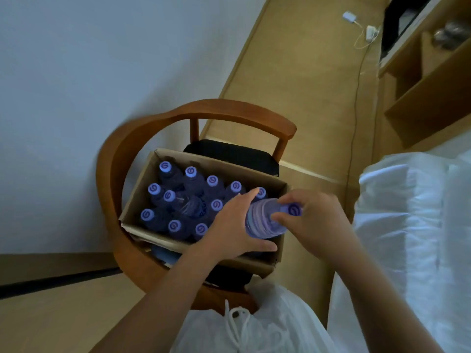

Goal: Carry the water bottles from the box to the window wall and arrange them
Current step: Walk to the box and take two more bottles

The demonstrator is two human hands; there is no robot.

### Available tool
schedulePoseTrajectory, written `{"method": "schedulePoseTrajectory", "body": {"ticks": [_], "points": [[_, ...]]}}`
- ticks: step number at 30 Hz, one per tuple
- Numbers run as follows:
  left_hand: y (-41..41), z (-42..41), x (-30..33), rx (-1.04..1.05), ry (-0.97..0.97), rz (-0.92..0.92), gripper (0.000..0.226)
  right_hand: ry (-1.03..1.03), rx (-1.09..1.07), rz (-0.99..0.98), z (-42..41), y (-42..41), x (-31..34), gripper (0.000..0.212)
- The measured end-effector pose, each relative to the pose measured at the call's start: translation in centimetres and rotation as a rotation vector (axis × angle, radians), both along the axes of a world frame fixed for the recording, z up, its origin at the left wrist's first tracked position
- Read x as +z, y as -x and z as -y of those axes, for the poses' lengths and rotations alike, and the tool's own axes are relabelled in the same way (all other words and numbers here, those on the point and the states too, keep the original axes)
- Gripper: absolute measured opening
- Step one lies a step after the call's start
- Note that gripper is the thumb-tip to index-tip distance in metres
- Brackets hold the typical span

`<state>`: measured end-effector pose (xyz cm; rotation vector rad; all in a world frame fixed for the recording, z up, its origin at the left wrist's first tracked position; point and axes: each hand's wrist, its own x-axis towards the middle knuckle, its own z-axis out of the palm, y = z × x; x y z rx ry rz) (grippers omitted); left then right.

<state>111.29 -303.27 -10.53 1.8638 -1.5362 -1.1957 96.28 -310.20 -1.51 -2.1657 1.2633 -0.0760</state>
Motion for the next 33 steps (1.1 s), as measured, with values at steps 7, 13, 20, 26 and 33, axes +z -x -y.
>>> {"method": "schedulePoseTrajectory", "body": {"ticks": [7,13,20,26,33], "points": [[-1.4,-2.9,0.3,0.260,0.183,-0.075,0.058,-0.210,-0.053,0.391,-1.2,-2.8,1.1,0.027],[-4.8,-6.4,-0.2,0.744,0.140,-0.085,0.058,-0.458,-0.254,0.385,1.0,-4.8,-10.9,0.053],[-7.9,-9.7,0.2,1.105,0.050,-0.167,0.063,-0.515,-0.310,0.191,0.0,-6.5,-22.3,0.063],[-8.7,-11.4,0.3,1.229,0.024,-0.303,0.076,-0.446,-0.295,0.102,1.2,-8.3,-25.1,0.054],[-8.7,-10.7,0.8,1.045,0.029,-0.267,0.078,-0.290,-0.377,0.215,0.6,-6.6,-20.5,0.025]]}}
